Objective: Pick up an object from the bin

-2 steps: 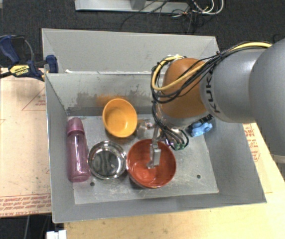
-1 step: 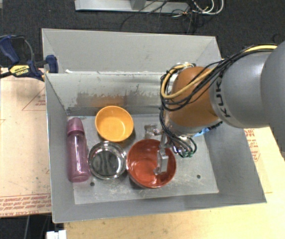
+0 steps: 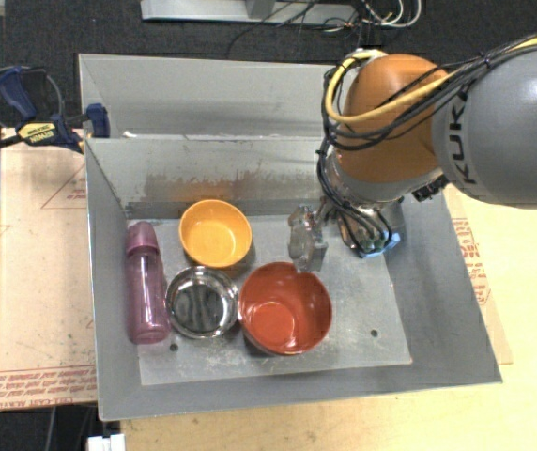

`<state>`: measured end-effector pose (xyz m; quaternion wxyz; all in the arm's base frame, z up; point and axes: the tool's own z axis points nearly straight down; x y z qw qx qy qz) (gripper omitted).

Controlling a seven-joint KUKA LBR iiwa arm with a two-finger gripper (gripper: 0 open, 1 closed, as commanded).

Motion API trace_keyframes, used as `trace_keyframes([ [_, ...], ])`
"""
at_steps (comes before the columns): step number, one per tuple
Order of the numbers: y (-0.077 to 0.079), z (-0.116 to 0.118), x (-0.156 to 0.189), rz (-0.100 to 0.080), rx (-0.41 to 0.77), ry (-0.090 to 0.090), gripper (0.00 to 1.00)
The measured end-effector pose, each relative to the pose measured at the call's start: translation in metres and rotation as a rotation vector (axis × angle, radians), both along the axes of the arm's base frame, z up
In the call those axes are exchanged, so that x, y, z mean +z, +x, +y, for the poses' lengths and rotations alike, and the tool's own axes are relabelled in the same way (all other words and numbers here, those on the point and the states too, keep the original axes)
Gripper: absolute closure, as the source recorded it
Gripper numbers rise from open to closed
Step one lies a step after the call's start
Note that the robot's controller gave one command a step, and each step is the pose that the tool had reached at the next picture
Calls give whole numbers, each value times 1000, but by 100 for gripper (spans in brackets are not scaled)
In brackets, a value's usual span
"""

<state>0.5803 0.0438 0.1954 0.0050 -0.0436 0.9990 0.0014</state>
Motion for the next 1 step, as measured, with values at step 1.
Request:
trace_keyframes([
  [1, 0, 0, 0, 0, 0, 0, 100],
])
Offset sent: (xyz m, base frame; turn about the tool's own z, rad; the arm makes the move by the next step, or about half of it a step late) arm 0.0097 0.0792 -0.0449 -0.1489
